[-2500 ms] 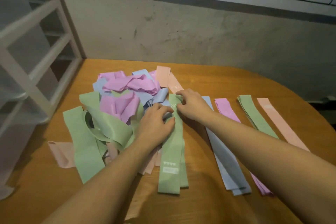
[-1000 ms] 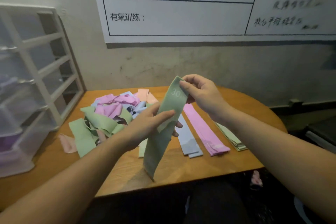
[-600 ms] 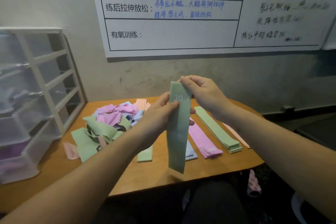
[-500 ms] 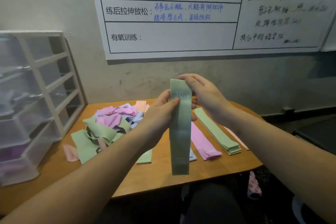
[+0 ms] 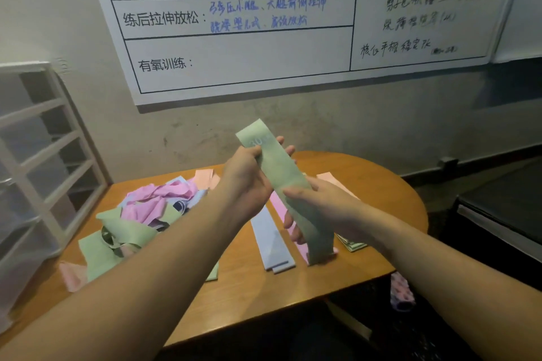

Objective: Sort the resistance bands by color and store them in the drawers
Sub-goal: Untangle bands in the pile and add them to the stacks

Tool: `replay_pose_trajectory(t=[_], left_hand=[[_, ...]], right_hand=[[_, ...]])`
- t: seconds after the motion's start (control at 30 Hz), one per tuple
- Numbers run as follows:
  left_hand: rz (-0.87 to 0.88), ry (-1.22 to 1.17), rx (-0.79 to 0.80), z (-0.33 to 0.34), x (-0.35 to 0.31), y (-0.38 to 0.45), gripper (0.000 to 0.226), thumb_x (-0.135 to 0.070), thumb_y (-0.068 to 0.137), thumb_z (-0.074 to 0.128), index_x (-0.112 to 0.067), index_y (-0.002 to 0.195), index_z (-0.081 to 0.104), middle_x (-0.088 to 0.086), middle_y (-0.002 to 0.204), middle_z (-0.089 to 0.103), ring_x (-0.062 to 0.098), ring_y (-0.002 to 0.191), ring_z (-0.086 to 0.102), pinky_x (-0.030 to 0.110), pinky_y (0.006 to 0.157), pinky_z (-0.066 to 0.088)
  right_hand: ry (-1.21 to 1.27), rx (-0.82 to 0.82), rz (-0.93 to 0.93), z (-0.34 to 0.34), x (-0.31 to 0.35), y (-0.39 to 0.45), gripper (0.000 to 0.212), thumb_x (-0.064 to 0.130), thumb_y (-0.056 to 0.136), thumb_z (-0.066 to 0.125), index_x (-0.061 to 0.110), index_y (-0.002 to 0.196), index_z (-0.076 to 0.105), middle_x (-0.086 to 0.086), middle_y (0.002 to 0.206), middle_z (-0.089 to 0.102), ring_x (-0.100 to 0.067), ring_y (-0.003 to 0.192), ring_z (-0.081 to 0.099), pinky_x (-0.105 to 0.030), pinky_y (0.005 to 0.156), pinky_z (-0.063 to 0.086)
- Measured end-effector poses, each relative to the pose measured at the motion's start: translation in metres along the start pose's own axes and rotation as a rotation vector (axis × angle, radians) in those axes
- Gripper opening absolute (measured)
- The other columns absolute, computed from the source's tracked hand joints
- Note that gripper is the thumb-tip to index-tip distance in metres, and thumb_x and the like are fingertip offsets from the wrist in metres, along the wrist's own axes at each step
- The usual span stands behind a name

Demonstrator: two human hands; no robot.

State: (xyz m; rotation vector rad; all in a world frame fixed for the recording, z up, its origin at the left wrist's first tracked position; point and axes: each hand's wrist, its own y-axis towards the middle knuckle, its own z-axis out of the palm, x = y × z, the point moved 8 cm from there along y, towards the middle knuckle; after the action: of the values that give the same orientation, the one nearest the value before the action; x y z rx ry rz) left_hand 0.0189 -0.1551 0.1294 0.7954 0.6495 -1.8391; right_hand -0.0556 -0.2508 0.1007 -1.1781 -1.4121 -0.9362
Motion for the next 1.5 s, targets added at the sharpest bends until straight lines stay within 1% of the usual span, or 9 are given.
replay_pose_trajectory(t=[0.2, 0.33, 0.6, 0.77, 0.87, 1.0, 1.23, 1.37, 1.5], left_hand=[[0.006, 0.022, -0.121, 0.007, 0.012, 0.033, 0.018, -0.007, 0.1, 0.042, -0.004, 0.099, 0.06, 0.009, 0.077, 0.061, 0.017, 0.069, 0.062, 0.033, 0.073, 0.053], [0.017, 0.076, -0.191, 0.005, 0.019, 0.061, 0.018, -0.004, 0.098, 0.036, -0.008, 0.089, 0.052, 0.005, 0.069, 0.049, 0.015, 0.057, 0.05, 0.03, 0.061, 0.047], [0.017, 0.103, -0.258, -0.004, 0.037, 0.118, 0.025, 0.004, 0.096, 0.028, -0.007, 0.09, 0.05, 0.008, 0.076, 0.048, 0.019, 0.063, 0.048, 0.032, 0.065, 0.045], [-0.016, 0.258, -0.209, -0.01, 0.065, 0.165, 0.031, 0.009, 0.093, 0.032, -0.003, 0.111, 0.053, 0.019, 0.094, 0.058, 0.03, 0.074, 0.061, 0.05, 0.084, 0.054], [0.006, 0.4, -0.234, -0.018, 0.08, 0.19, 0.035, 0.01, 0.092, 0.035, -0.009, 0.116, 0.051, 0.015, 0.098, 0.06, 0.026, 0.078, 0.062, 0.039, 0.071, 0.054], [0.013, 0.686, -0.209, -0.03, 0.1, 0.228, 0.033, 0.006, 0.092, 0.046, -0.01, 0.121, 0.052, 0.013, 0.112, 0.063, 0.028, 0.095, 0.064, 0.043, 0.075, 0.057], [0.094, 1.1, -0.115, -0.048, 0.12, 0.28, 0.033, 0.006, 0.089, 0.05, -0.017, 0.112, 0.052, 0.011, 0.106, 0.062, 0.031, 0.099, 0.064, 0.046, 0.084, 0.059], [0.144, 1.258, -0.075, -0.054, 0.131, 0.295, 0.037, 0.002, 0.089, 0.054, -0.023, 0.117, 0.053, 0.007, 0.108, 0.061, 0.025, 0.094, 0.061, 0.036, 0.08, 0.055], [0.213, 1.427, 0.026, -0.059, 0.138, 0.304, 0.04, -0.005, 0.089, 0.058, -0.026, 0.124, 0.058, 0.005, 0.114, 0.063, 0.024, 0.098, 0.061, 0.039, 0.088, 0.054]], right_hand=[[-0.028, -0.065, 0.104, -0.034, -0.032, -0.002, 0.029, 0.04, 0.1, 0.058, 0.02, 0.12, 0.055, -0.011, 0.086, 0.073, -0.024, 0.065, 0.065, -0.035, 0.057, 0.055], [-0.053, -0.125, 0.126, -0.055, -0.051, 0.0, 0.028, 0.039, 0.1, 0.059, 0.017, 0.117, 0.062, -0.019, 0.097, 0.071, -0.021, 0.075, 0.067, -0.034, 0.065, 0.053], [-0.197, -0.266, 0.141, -0.095, -0.077, 0.011, 0.018, 0.038, 0.098, 0.061, 0.028, 0.113, 0.065, 0.003, 0.101, 0.077, -0.02, 0.093, 0.074, -0.048, 0.092, 0.058], [-0.313, -0.332, 0.142, -0.116, -0.093, 0.02, 0.016, 0.03, 0.096, 0.06, 0.029, 0.112, 0.063, 0.012, 0.102, 0.072, -0.004, 0.089, 0.07, -0.027, 0.08, 0.059], [-0.375, -0.382, 0.169, -0.131, -0.106, 0.025, 0.021, 0.034, 0.096, 0.06, 0.033, 0.116, 0.058, 0.017, 0.1, 0.066, 0.003, 0.081, 0.065, -0.013, 0.059, 0.047], [-0.435, -0.443, 0.22, -0.154, -0.129, 0.039, 0.031, 0.039, 0.098, 0.055, 0.042, 0.127, 0.044, 0.012, 0.095, 0.067, -0.008, 0.079, 0.067, -0.031, 0.074, 0.056], [-0.646, -0.359, 0.269, -0.163, -0.156, 0.062, 0.045, 0.035, 0.104, 0.044, 0.034, 0.149, 0.04, 0.009, 0.142, 0.057, -0.014, 0.125, 0.056, -0.031, 0.103, 0.046], [-0.877, -0.275, 0.306, -0.163, -0.166, 0.07, 0.04, 0.041, 0.102, 0.041, 0.037, 0.142, 0.04, 0.003, 0.126, 0.067, -0.025, 0.11, 0.064, -0.043, 0.09, 0.054], [-1.158, -0.228, 0.39, -0.165, -0.171, 0.07, 0.044, 0.047, 0.103, 0.035, 0.035, 0.145, 0.035, -0.003, 0.122, 0.068, -0.03, 0.109, 0.064, -0.037, 0.084, 0.051]])
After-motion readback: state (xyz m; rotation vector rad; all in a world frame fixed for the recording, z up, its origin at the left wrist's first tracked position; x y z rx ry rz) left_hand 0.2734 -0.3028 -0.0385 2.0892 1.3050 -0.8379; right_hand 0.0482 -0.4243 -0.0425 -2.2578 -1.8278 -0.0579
